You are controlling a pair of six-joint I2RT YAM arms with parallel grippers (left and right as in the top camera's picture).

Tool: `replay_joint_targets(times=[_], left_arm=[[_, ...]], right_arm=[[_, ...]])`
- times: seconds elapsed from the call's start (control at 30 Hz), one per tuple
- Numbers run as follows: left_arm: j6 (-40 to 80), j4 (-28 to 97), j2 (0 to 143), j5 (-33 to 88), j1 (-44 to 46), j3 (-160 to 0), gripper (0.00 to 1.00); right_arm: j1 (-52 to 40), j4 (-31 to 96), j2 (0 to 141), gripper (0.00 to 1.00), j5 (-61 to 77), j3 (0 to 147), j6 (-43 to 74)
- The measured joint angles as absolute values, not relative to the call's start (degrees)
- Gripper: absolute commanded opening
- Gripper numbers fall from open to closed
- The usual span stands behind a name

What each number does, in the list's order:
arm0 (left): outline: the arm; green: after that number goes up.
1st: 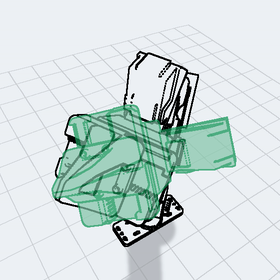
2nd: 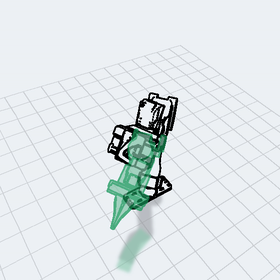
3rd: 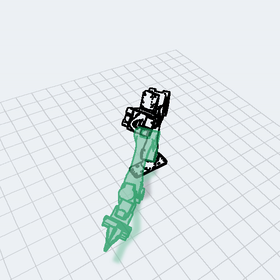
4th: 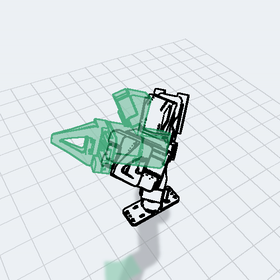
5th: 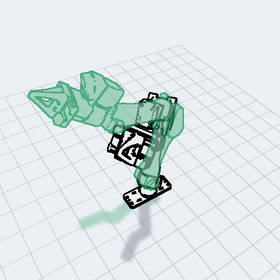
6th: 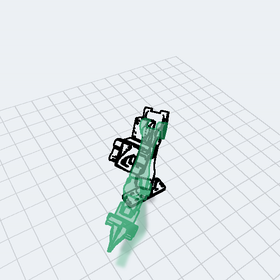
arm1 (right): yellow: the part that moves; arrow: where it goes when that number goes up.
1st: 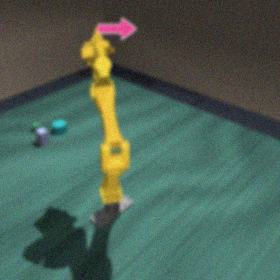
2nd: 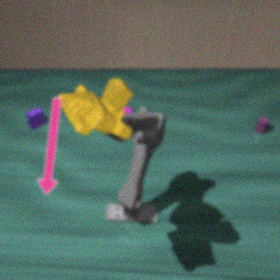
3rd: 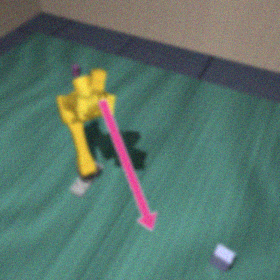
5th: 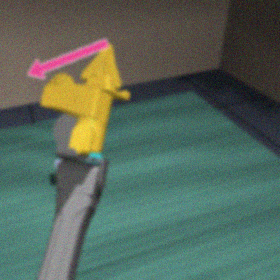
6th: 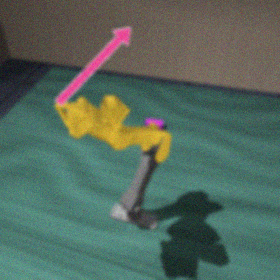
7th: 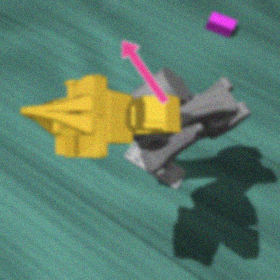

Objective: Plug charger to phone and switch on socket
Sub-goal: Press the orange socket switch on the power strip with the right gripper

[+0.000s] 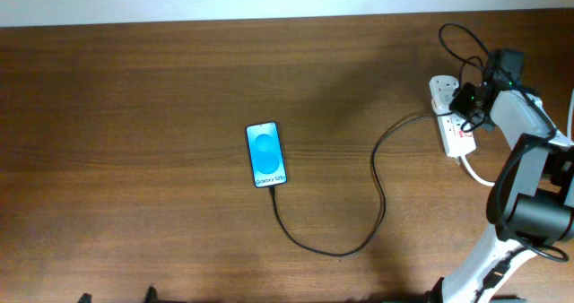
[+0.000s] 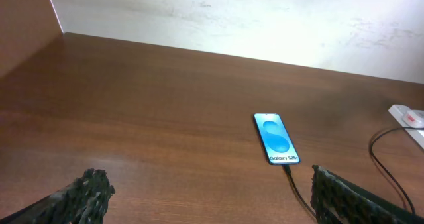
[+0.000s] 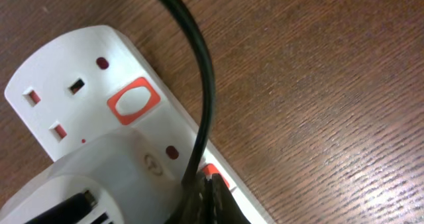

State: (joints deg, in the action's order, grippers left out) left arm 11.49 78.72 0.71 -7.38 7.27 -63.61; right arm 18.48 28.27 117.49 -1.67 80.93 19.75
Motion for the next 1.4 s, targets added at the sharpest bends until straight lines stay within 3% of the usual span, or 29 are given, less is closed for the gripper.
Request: replay_joint_targets(times=[1.1,1.4], left_arm=[[11.49,78.72,0.71,-7.38,7.27,-63.61,0.99],[11.49,78.72,0.71,-7.38,7.27,-63.61,0.99]], right_arm=[[19.42,31.07,116.33,0.04,5.30,80.44,17.72],[19.42,30.09,114.37,0.04,-0.05,82.08,17.34]])
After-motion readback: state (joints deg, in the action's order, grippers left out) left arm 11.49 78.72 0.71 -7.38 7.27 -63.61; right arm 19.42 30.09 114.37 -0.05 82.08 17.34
